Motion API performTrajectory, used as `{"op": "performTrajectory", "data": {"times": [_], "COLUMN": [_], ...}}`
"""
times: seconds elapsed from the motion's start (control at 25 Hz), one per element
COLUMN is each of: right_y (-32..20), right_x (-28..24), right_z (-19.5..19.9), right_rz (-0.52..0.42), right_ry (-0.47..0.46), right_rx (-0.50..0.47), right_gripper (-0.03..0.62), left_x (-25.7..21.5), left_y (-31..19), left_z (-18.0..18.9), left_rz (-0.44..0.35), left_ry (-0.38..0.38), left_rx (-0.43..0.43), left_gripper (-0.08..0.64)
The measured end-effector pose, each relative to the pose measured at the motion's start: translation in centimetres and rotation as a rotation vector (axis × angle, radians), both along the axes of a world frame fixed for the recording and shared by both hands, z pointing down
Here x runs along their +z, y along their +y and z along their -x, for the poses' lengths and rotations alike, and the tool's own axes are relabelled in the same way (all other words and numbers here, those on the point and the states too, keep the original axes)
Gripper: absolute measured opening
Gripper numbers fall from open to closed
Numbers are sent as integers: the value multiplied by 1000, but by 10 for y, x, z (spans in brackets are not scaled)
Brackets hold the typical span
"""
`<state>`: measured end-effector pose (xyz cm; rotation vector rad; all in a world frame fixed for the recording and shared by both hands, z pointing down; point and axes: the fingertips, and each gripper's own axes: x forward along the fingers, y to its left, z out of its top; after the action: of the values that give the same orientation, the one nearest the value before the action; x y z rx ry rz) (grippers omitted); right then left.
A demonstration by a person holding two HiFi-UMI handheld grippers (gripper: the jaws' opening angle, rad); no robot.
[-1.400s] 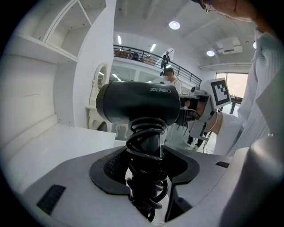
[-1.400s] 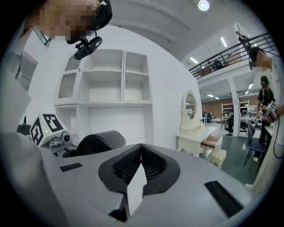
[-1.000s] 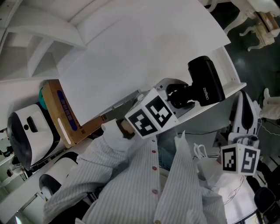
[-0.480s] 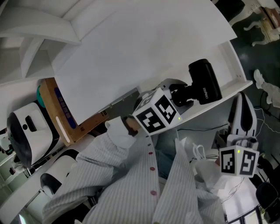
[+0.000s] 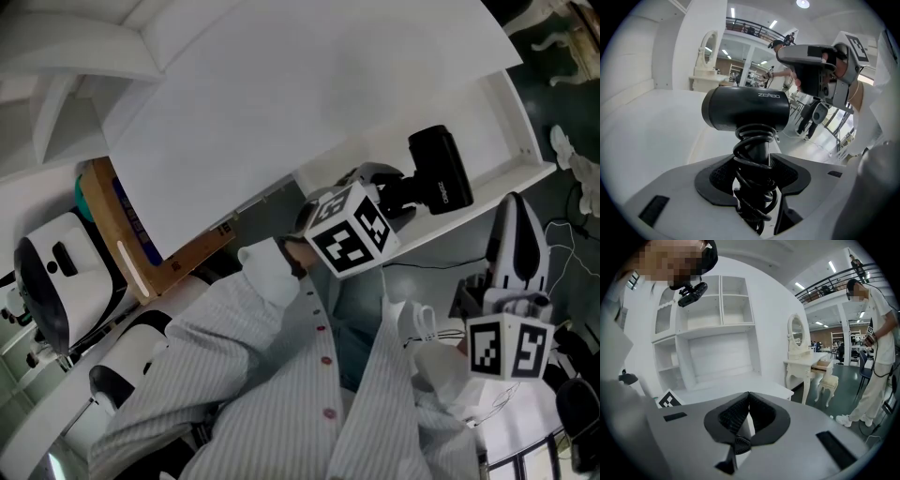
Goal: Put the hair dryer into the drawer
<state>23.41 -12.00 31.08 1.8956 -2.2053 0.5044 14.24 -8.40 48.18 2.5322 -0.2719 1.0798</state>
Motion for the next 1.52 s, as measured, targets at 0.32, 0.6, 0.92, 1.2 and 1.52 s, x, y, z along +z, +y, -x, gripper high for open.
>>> {"op": "performTrajectory", "data": {"times": [0.32,0.6,0.92,1.2,1.52], "right_y": [4,9,12,14,14], "right_x": [14,28,46,54,63], "right_z": [0,7,11,7,2], "right_rz": [13,38,66,81,100], "right_ry": [-1,-17,-33,-42,-49], "right_rx": [-1,-10,-17,-8,-2], "right_gripper": [11,11,11,11,11], "left_x": [43,76,110,139,156], "left_y": [5,8,5,7,7], "left_z": [4,8,7,8,5], "left_rz": [1,20,38,58,64], "left_ry": [-66,-111,-152,-205,-243], "left_rx": [2,-28,-69,-76,-64], "left_gripper": [227,227,227,227,227]}}
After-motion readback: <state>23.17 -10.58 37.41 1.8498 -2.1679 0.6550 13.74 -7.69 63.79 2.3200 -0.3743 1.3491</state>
